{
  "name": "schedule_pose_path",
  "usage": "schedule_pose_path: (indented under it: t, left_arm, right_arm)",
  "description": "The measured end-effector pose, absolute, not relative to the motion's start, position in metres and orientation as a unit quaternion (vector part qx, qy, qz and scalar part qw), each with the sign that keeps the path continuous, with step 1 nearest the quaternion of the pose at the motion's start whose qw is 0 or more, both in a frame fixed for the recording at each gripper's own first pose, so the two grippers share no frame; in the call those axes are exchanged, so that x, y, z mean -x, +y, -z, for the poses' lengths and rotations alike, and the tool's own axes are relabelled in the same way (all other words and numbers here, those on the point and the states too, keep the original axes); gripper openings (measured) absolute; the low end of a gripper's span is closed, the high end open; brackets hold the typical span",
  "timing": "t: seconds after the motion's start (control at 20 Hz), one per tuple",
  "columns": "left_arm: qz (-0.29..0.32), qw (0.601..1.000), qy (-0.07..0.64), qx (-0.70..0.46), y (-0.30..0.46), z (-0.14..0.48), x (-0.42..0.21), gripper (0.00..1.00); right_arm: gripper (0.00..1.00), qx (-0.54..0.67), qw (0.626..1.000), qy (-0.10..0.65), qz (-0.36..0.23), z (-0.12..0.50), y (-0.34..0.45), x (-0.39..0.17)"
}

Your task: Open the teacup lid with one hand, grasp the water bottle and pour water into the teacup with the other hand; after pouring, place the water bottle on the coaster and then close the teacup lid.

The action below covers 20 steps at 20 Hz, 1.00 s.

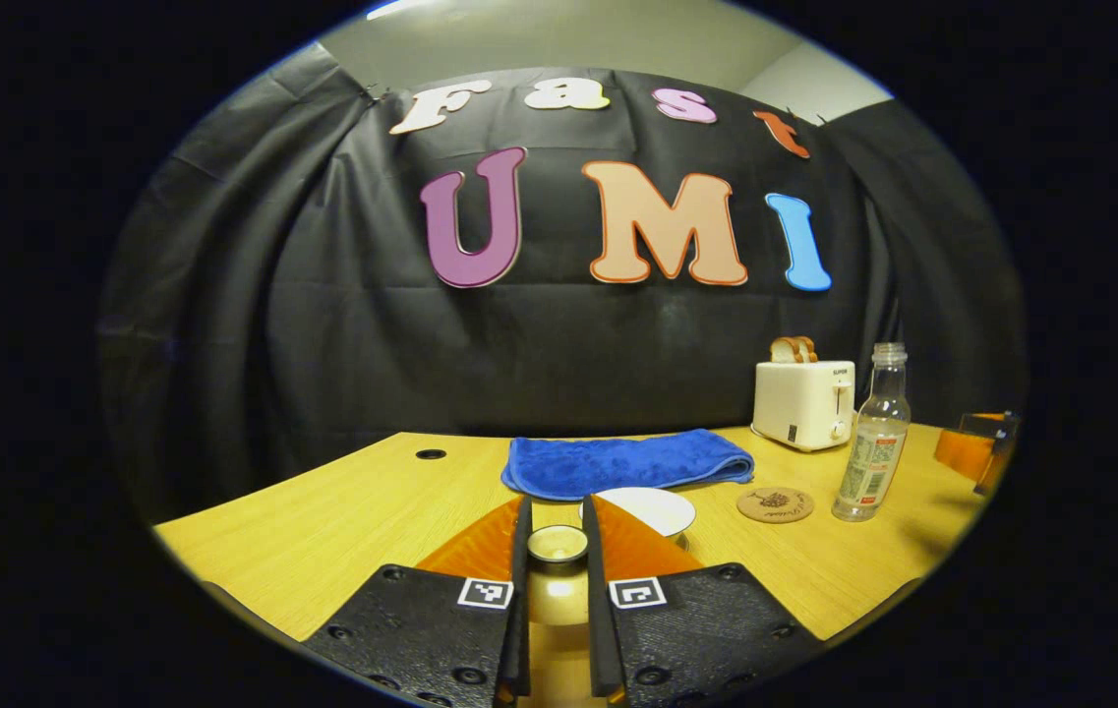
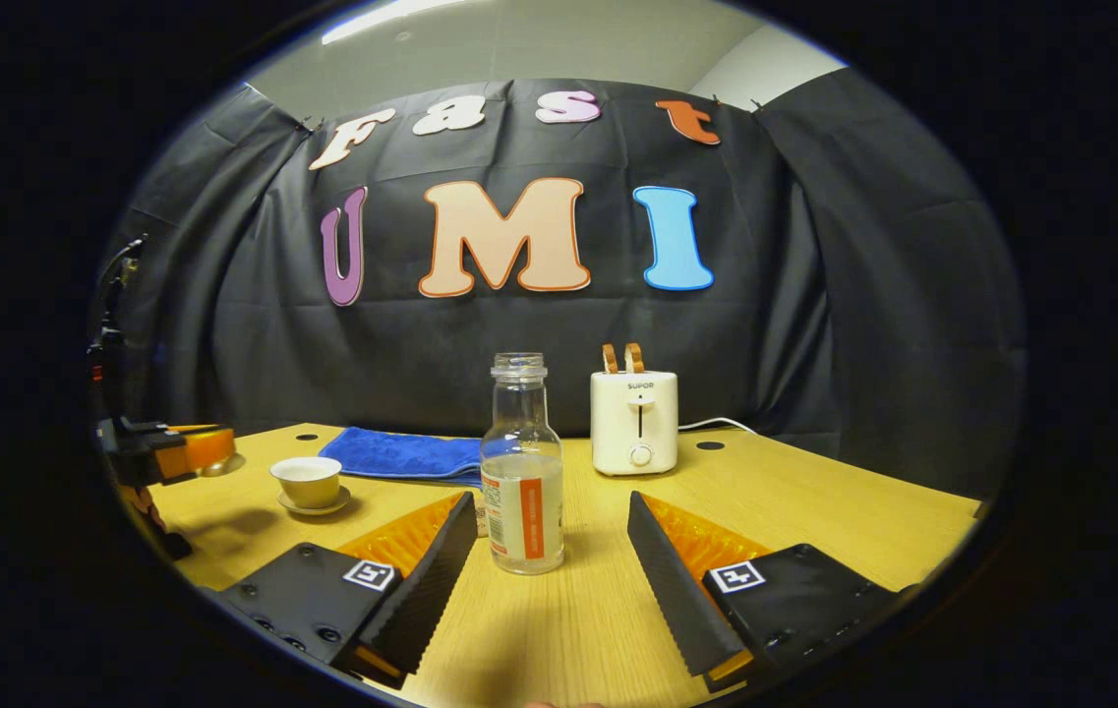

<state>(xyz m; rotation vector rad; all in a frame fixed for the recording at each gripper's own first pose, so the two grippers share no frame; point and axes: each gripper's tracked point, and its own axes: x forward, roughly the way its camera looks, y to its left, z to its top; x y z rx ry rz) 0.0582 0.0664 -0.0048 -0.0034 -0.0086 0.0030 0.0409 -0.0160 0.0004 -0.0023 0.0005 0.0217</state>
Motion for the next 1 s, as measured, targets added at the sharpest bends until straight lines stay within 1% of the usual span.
schedule_pose_path:
  t: [0.05, 0.1, 0.15, 0.25, 0.3, 0.55, 0.6, 0.65, 0.7, 0.8, 0.85, 0.9, 1.0]
  left_arm:
    - [0.001, 1.0, -0.006, 0.002, 0.069, 0.003, -0.052, 0.21]
    - [0.0, 1.0, -0.005, 0.002, 0.07, 0.005, -0.05, 0.21]
    - [0.003, 1.0, -0.003, 0.0, 0.071, 0.005, -0.047, 0.21]
    - [0.01, 1.0, -0.004, 0.001, 0.071, 0.004, -0.037, 0.21]
    - [0.007, 1.0, -0.005, 0.001, 0.073, 0.005, -0.036, 0.21]
    - [0.002, 1.0, -0.004, 0.001, 0.075, 0.005, -0.036, 0.21]
    - [0.002, 1.0, -0.004, 0.001, 0.075, 0.005, -0.037, 0.21]
    - [0.002, 1.0, -0.004, 0.001, 0.075, 0.005, -0.036, 0.21]
    - [0.002, 1.0, -0.004, 0.001, 0.075, 0.005, -0.037, 0.21]
    - [0.002, 1.0, -0.004, 0.001, 0.076, 0.005, -0.036, 0.21]
    - [0.002, 1.0, -0.004, 0.001, 0.076, 0.005, -0.036, 0.21]
    - [0.002, 1.0, -0.004, 0.001, 0.076, 0.005, -0.036, 0.21]
    - [0.002, 1.0, -0.004, 0.001, 0.075, 0.005, -0.037, 0.21]
  right_arm:
    - [0.99, 0.001, 1.0, 0.001, -0.012, 0.001, -0.012, -0.047]
    - [0.94, 0.001, 1.0, 0.001, -0.016, 0.0, -0.007, -0.054]
    - [0.99, 0.001, 1.0, 0.001, -0.018, 0.001, -0.003, -0.062]
    - [0.99, 0.0, 1.0, -0.001, -0.014, 0.0, 0.0, -0.076]
    - [0.94, 0.0, 1.0, 0.0, -0.012, 0.001, 0.001, -0.083]
    - [0.94, 0.0, 1.0, 0.001, -0.011, 0.003, 0.011, -0.113]
    - [0.99, 0.0, 1.0, 0.0, -0.01, 0.002, 0.011, -0.117]
    - [0.99, 0.0, 1.0, 0.002, -0.009, 0.004, 0.011, -0.122]
    - [0.94, 0.0, 1.0, 0.001, -0.005, 0.004, 0.009, -0.127]
    - [0.94, 0.0, 1.0, 0.002, 0.002, 0.003, 0.008, -0.136]
    - [0.99, 0.0, 1.0, 0.002, 0.004, 0.003, 0.007, -0.138]
    - [0.94, 0.0, 1.0, -0.001, 0.004, 0.002, 0.008, -0.14]
    - [0.95, 0.0, 1.0, 0.0, 0.001, 0.004, 0.01, -0.144]
